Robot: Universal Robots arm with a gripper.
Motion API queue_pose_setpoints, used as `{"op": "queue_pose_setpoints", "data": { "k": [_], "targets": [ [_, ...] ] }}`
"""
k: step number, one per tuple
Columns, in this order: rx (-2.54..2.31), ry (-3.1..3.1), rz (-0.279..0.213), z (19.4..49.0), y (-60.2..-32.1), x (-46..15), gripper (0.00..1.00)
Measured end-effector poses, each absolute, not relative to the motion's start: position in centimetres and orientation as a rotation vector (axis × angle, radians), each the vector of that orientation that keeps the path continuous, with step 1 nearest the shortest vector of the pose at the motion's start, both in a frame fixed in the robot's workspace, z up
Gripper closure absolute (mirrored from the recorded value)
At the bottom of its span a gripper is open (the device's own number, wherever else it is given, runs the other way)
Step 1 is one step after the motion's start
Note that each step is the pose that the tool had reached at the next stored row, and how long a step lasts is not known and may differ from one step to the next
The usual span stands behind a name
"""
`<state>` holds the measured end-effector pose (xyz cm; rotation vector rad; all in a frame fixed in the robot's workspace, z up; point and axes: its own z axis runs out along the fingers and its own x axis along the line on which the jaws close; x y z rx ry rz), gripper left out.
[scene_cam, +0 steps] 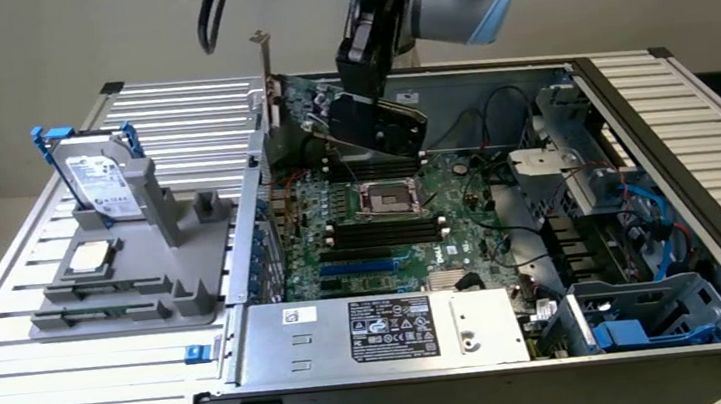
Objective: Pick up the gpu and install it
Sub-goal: 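Insert the gpu into the slot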
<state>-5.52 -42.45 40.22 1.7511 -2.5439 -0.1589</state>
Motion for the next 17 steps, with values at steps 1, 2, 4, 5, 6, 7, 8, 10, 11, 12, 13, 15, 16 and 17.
{"op": "queue_pose_setpoints", "data": {
  "k": [1, 2, 4, 5, 6, 7, 8, 10, 11, 12, 13, 15, 16, 17],
  "targets": [
    [1.773, -2.527, -0.158, 40.22, -42.45, -5.52, 0.74],
    [1.796, -2.511, -0.157, 40.22, -42.45, -5.52, 0.74],
    [1.837, -2.478, -0.156, 40.22, -42.45, -5.52, 0.74],
    [1.856, -2.464, -0.155, 40.22, -42.45, -5.51, 0.74],
    [1.874, -2.450, -0.155, 40.22, -42.45, -5.51, 0.74],
    [1.890, -2.437, -0.155, 40.23, -42.45, -5.50, 0.74],
    [1.905, -2.425, -0.155, 40.23, -42.45, -5.49, 0.74],
    [1.935, -2.403, -0.156, 40.22, -42.45, -5.46, 0.74],
    [1.950, -2.391, -0.156, 40.22, -42.45, -5.45, 0.74],
    [1.966, -2.379, -0.157, 40.22, -42.45, -5.44, 0.74],
    [1.981, -2.367, -0.157, 40.22, -42.45, -5.43, 0.74],
    [2.011, -2.344, -0.157, 40.22, -42.45, -5.42, 0.74],
    [2.026, -2.332, -0.157, 40.22, -42.45, -5.40, 0.74],
    [2.040, -2.322, -0.157, 40.22, -42.45, -5.40, 0.74]
  ]
}}
